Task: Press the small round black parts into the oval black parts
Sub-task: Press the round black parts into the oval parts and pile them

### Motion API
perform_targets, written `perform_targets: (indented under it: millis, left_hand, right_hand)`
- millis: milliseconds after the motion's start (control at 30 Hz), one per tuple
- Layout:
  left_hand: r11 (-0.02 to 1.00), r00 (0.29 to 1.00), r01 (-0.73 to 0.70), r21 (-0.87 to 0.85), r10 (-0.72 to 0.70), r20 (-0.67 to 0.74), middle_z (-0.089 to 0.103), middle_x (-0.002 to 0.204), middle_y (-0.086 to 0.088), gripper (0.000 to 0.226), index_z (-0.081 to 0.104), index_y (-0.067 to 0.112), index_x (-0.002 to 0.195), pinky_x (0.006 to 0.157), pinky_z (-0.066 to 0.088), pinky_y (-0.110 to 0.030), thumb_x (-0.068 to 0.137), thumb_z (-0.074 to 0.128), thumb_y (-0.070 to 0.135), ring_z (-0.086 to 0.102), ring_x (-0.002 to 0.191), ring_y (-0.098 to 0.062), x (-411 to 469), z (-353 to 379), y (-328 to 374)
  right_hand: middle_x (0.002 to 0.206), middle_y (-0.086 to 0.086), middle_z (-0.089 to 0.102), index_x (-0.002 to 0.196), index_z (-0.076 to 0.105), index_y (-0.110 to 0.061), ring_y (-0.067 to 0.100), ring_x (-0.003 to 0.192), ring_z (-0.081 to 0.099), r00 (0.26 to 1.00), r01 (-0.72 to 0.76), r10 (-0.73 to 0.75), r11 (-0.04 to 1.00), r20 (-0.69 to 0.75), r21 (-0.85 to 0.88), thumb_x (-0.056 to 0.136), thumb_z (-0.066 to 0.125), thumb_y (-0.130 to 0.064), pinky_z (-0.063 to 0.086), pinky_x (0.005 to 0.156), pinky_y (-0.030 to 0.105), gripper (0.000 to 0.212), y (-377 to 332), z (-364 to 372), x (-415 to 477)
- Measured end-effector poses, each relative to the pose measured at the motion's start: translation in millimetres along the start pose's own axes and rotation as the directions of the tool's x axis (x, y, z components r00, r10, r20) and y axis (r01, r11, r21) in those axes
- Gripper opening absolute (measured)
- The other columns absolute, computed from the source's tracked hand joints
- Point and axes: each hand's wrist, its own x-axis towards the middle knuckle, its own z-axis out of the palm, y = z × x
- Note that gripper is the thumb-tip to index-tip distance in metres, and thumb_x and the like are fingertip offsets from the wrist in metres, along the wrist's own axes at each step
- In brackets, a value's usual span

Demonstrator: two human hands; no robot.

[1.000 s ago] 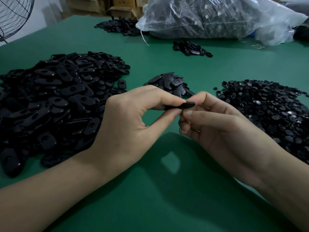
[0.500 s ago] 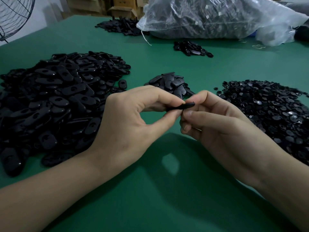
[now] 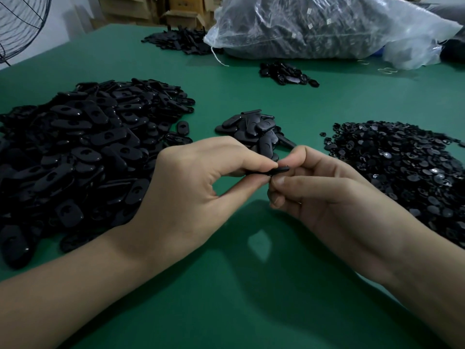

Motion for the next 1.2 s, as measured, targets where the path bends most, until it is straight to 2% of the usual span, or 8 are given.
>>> perform_targets:
  millis: [233, 467, 567, 667, 800, 933, 1067, 1200]
  left_hand:
    - [0.999, 1.0, -0.025, 0.031, 0.024, 0.013, 0.076, 0.095, 0.001, 0.009, 0.08, 0.007, 0.1, 0.082, 0.055, -0.018, 0.091, 0.08, 0.009, 0.072, 0.088, -0.005, -0.9, -0.3, -0.7]
    - [0.876, 0.95, 0.299, -0.377, -0.312, 0.027, 0.08, 0.094, 0.01, 0.018, 0.078, 0.02, 0.101, 0.084, 0.059, -0.019, 0.087, 0.079, 0.009, 0.077, 0.088, -0.004, -0.5, 9.0, 1.8]
    - [0.778, 0.919, 0.373, -0.506, -0.383, 0.089, 0.081, 0.092, 0.006, 0.02, 0.077, 0.02, 0.101, 0.078, 0.059, -0.018, 0.088, 0.077, 0.005, 0.078, 0.084, -0.01, 1.3, 7.8, 0.4]
    - [0.688, 0.879, 0.449, -0.571, -0.456, 0.142, 0.08, 0.085, 0.001, 0.021, 0.074, 0.017, 0.103, 0.068, 0.057, -0.018, 0.088, 0.075, 0.002, 0.078, 0.079, -0.014, 3.1, 6.9, -0.9]
    - [0.63, 0.848, 0.5, -0.595, -0.495, 0.189, 0.078, 0.081, -0.002, 0.019, 0.071, 0.013, 0.1, 0.06, 0.053, -0.015, 0.089, 0.073, -0.003, 0.078, 0.075, -0.016, 3.4, 6.5, -1.1]
    - [0.595, 0.835, 0.524, -0.609, -0.501, 0.228, 0.078, 0.081, -0.004, 0.021, 0.071, 0.011, 0.1, 0.063, 0.052, -0.011, 0.087, 0.073, -0.006, 0.077, 0.072, -0.014, 3.9, 6.1, 0.7]
    - [0.615, 0.84, 0.525, -0.588, -0.486, 0.242, 0.079, 0.085, -0.004, 0.023, 0.071, 0.012, 0.104, 0.077, 0.059, -0.022, 0.087, 0.074, -0.004, 0.078, 0.077, -0.018, 3.0, 6.8, 0.3]
    - [0.593, 0.835, 0.535, -0.602, -0.481, 0.268, 0.08, 0.087, -0.003, 0.023, 0.071, 0.012, 0.105, 0.074, 0.056, -0.015, 0.089, 0.072, -0.004, 0.079, 0.08, -0.016, 3.2, 5.4, 0.6]
  right_hand:
    - [0.076, 0.009, 0.065, 0.078, 0.069, -0.016, 0.019, 0.065, 0.06, 0.999, -0.039, 0.039, 0.999, 0.021, 0.015, 0.074, 0.071, 0.002, 0.056, 0.07, 0.025, 0.019, -0.1, -3.0, -0.4]
    - [0.081, 0.005, 0.065, 0.095, 0.065, -0.01, 0.014, 0.07, 0.058, 0.996, 0.092, -0.092, 0.996, -0.004, -0.02, 0.078, 0.069, -0.006, 0.054, 0.07, 0.021, 0.018, 0.1, -0.8, -0.5]
    - [0.083, 0.008, 0.065, 0.098, 0.067, -0.01, 0.016, 0.07, 0.059, 0.985, 0.163, -0.169, 0.972, -0.019, -0.171, 0.08, 0.07, -0.009, 0.053, 0.07, 0.025, 0.019, -2.7, -2.7, -0.4]
    - [0.08, 0.004, 0.067, 0.105, 0.066, -0.01, 0.019, 0.068, 0.062, 0.944, 0.28, -0.33, 0.832, -0.021, -0.478, 0.087, 0.074, -0.004, 0.054, 0.07, 0.029, 0.021, -8.7, -7.5, -0.2]
    - [0.083, -0.002, 0.066, 0.105, 0.069, -0.022, 0.02, 0.071, 0.063, 0.848, 0.381, -0.515, 0.429, 0.125, -0.819, 0.09, 0.076, -0.012, 0.052, 0.074, 0.042, 0.019, -11.9, -12.4, -1.6]
    - [0.084, -0.008, 0.065, 0.1, 0.074, -0.026, 0.015, 0.075, 0.062, 0.792, 0.4, -0.56, 0.173, 0.244, -0.9, 0.088, 0.079, -0.016, 0.046, 0.072, 0.021, 0.017, -10.5, -10.6, -3.0]
    - [0.085, -0.007, 0.065, 0.096, 0.076, -0.025, 0.012, 0.073, 0.064, 0.763, 0.413, -0.574, 0.081, 0.296, -0.907, 0.089, 0.079, -0.019, 0.047, 0.072, 0.02, 0.01, -10.5, -9.8, -4.0]
    - [0.085, -0.01, 0.068, 0.092, 0.076, -0.024, 0.011, 0.074, 0.064, 0.757, 0.401, -0.59, 0.082, 0.28, -0.912, 0.088, 0.079, -0.017, 0.049, 0.072, 0.025, 0.008, -10.7, -8.8, -4.1]
